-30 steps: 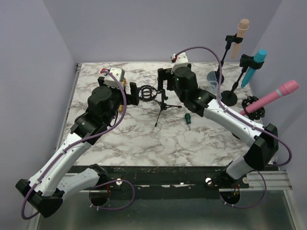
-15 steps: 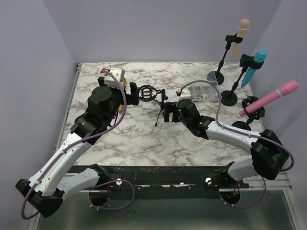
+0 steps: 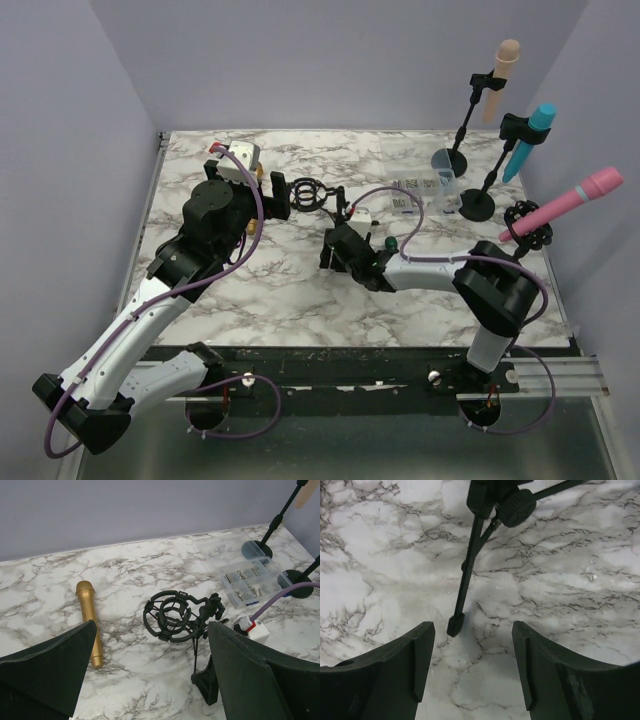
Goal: Remove the microphone from the stand
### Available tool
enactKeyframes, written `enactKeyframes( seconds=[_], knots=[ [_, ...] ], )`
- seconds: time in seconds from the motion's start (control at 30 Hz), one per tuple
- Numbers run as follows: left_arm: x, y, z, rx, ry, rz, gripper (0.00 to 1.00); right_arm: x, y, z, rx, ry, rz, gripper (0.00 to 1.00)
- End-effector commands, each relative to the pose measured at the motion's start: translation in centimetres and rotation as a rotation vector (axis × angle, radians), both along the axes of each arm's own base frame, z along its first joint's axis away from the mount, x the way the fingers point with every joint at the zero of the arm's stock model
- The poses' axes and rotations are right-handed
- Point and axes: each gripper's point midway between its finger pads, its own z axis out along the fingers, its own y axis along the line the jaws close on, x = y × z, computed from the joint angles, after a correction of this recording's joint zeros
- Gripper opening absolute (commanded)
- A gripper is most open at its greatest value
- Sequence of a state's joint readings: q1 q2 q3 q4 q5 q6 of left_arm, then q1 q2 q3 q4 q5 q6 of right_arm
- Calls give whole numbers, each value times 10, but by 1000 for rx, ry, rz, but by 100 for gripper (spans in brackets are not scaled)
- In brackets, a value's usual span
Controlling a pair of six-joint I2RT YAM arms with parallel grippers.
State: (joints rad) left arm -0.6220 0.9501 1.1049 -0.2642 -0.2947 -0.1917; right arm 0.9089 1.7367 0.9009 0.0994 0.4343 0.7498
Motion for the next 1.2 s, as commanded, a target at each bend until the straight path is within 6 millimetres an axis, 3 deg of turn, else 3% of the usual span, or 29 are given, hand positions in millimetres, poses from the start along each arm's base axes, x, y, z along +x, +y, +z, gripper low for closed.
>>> enactKeyframes(
  seconds=[0.0, 0.13, 0.27, 0.4, 0.53, 0.7, 0.9, 1.17],
  knots=[
    [-3, 0, 18, -32, -32, -12, 97, 19, 3, 4, -48, -64, -112, 69],
    [-4, 0, 19, -36, -32, -17, 97, 27, 6, -5, -100, -68, -124, 69],
    [-3, 0, 18, -35, -30, -15, 97, 32, 0, -20, -163, -73, -151, 51],
    [-3, -1, 17, -32, -29, -15, 97, 40, 0, -26, -208, -110, -139, 18],
    [-1, -2, 15, -27, -22, -17, 97, 59, 11, -29, -206, -116, -68, 7],
    [1, -2, 12, -17, -15, -12, 97, 104, 8, -27, -198, -113, -74, 6],
    [2, -2, 12, -16, -16, -11, 97, 178, -13, -18, -192, -96, -170, 6],
    [6, 1, 10, -18, -9, 1, 97, 261, -27, -32, -255, -63, -172, 6]
  ],
)
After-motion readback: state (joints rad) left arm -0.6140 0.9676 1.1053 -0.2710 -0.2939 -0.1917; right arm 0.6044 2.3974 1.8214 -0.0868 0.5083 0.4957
